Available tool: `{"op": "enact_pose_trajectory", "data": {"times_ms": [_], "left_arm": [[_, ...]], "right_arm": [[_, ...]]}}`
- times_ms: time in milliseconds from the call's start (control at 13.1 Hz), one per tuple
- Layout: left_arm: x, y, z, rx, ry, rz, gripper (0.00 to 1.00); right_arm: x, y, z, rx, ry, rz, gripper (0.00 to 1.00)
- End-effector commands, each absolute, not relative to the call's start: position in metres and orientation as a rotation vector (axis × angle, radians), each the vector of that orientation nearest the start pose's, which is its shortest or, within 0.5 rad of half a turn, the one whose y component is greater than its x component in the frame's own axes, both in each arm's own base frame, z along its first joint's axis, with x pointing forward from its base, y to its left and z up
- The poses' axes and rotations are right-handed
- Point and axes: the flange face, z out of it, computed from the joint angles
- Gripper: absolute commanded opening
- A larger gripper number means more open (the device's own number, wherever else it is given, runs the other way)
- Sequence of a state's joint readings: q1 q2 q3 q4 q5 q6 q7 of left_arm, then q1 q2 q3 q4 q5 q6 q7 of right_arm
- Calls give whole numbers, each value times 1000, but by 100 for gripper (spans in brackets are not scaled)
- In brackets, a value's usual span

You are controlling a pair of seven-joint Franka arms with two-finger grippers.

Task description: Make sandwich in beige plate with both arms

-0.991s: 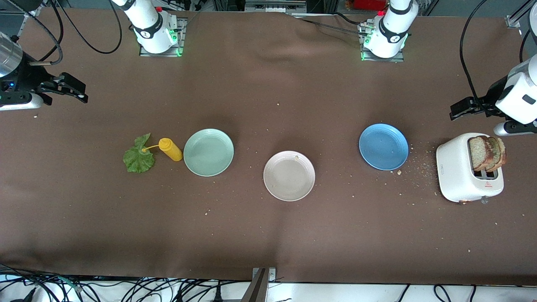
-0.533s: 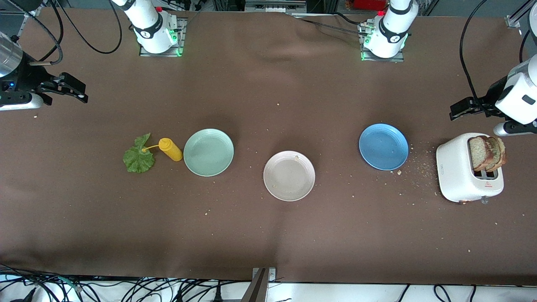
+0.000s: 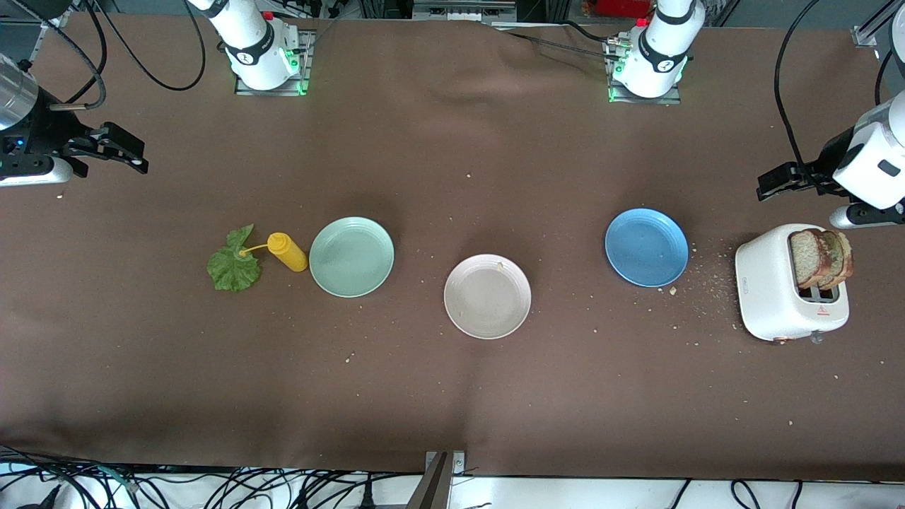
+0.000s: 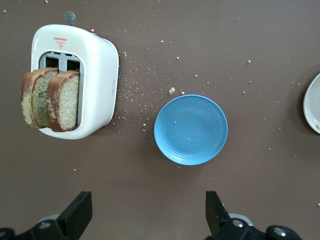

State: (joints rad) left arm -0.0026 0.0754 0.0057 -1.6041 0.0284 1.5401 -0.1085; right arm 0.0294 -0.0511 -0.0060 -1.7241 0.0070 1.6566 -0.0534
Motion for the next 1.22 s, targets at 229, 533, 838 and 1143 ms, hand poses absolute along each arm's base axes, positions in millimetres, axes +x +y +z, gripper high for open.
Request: {"op": "enact_pose_trajectory", "data": {"times_ms": [229,533,838,1143], "left_arm": [[574,21,556,-3107,-188,291,100],[577,51,533,-3011,-7,377,100],[600,96,492,-3017,-71,363,100],[624,136,436,-3021,-132,306,100]], "right_arm": [[541,15,591,-3134,-124,38,100],[546,13,580,-3129,-114,74,100],[550,12,574,-3115,-128,88,100],[562,11,534,-3074,-366,216,100]]}}
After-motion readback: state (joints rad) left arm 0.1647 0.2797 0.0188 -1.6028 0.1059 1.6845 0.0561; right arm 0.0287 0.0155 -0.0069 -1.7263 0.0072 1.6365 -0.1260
